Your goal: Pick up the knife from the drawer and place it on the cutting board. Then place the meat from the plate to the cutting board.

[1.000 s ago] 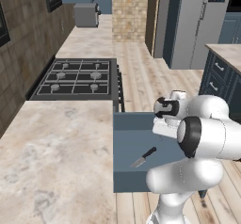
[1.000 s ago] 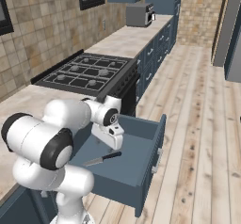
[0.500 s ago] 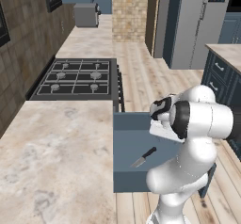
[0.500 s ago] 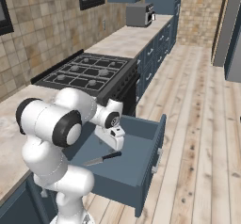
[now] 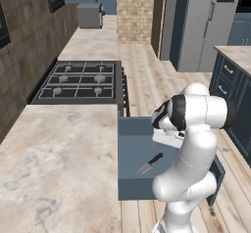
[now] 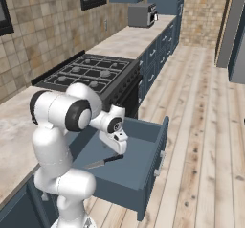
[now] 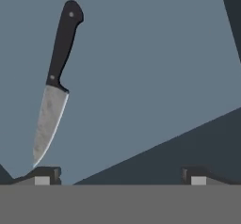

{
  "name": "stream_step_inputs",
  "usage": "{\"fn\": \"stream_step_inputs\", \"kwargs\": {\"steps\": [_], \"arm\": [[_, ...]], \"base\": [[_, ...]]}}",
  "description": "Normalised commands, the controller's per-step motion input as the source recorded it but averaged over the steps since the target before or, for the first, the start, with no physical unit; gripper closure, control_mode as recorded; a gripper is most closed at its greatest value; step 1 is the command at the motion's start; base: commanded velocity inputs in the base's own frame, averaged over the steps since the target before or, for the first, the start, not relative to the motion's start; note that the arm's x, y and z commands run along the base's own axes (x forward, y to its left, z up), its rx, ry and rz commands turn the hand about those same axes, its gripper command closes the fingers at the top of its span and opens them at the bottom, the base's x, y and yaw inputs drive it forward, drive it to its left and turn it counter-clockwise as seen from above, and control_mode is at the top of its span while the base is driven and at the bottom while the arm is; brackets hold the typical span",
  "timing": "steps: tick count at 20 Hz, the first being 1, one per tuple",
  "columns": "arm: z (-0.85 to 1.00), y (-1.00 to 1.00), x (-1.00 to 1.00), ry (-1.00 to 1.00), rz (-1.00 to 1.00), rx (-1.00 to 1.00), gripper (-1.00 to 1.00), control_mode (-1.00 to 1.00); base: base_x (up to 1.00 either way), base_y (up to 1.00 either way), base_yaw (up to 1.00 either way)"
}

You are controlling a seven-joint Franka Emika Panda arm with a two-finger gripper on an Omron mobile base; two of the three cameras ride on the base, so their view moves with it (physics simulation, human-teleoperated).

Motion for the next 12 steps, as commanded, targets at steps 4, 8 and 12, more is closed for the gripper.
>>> {"fn": "stream_step_inputs", "kwargs": {"steps": [4, 8, 12], "arm": [[-0.35, 0.0, 0.19, -0.08, -0.02, -0.04, -1.0, -1.0], [-0.29, 0.0, 0.17, -0.12, -0.02, -0.04, -1.0, -1.0], [-0.42, 0.0, 0.17, -0.06, -0.04, -0.01, -1.0, -1.0]], "base": [[0.0, 0.0, 0.0], [0.0, 0.0, 0.0], [0.0, 0.0, 0.0]]}}
